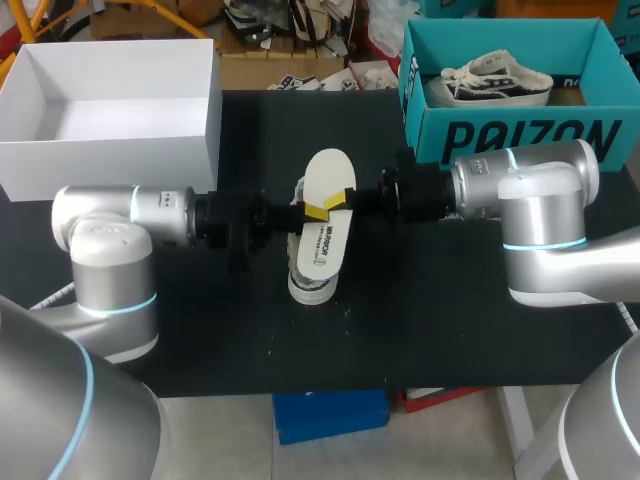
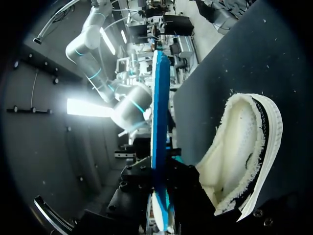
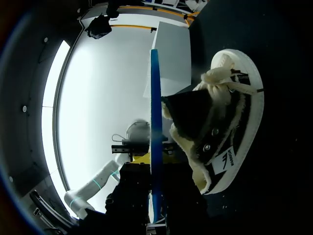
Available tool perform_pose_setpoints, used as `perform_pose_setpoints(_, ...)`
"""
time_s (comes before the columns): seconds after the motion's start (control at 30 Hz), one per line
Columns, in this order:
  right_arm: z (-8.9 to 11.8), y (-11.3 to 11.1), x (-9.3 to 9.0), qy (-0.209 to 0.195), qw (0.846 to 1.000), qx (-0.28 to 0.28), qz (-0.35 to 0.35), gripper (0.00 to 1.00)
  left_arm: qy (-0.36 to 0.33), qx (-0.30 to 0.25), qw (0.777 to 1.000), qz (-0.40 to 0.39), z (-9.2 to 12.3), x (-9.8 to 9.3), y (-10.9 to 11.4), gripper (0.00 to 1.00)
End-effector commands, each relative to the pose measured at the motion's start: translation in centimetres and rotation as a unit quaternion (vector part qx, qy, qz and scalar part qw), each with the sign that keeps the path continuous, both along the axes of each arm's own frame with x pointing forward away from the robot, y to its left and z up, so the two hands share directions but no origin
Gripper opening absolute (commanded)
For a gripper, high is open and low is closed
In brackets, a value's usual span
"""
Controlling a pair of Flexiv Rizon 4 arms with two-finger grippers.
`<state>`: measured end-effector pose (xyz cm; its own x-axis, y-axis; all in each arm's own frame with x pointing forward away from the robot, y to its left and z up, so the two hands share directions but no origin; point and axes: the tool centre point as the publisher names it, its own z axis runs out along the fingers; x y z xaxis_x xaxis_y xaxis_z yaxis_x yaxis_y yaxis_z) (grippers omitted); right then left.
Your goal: Take the shoe out of the shoebox, open the shoe tongue, remove and reinsert the insole, then place the shoe into the shoebox
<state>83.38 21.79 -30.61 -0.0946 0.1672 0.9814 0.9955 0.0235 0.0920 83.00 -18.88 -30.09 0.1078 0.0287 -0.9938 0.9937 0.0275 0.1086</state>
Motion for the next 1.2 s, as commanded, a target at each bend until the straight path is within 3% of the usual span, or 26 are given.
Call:
perform_pose_setpoints(0.03,0.0,0.1,-0.1,0.0,1.0,-0.001,-0.001,0.0,-0.002,0.001,1.0,-0.001,-0.1,0.2,-0.5,0.0)
perform_pose_setpoints(0.33,0.0,0.1,-0.1,0.0,1.0,-0.001,-0.001,0.0,-0.003,0.003,1.0,-0.001,0.0,0.2,-0.7,0.0)
perform_pose_setpoints(0.37,0.0,0.1,-0.1,0.0,1.0,-0.001,-0.001,0.19,-0.002,0.004,1.0,-0.001,0.0,0.2,-0.7,0.0)
perform_pose_setpoints(0.4,0.0,0.1,-0.1,0.0,1.0,-0.001,-0.001,0.89,0.0,0.008,1.0,0.0,0.0,0.1,-0.6,0.0)
perform_pose_setpoints(0.43,0.1,0.1,-0.1,0.0,1.0,-0.003,-0.003,1.0,0.002,0.011,1.0,0.0,0.0,0.0,-0.5,0.0)
perform_pose_setpoints(0.83,1.7,-2.0,-1.3,0.007,0.994,-0.076,-0.082,1.0,0.019,0.072,0.997,-0.019,0.8,-3.3,2.5,0.0)
perform_pose_setpoints(1.2,2.4,-4.6,-4.0,0.009,0.985,-0.121,-0.124,1.0,0.039,0.161,0.986,-0.013,1.0,-8.4,5.8,0.0)
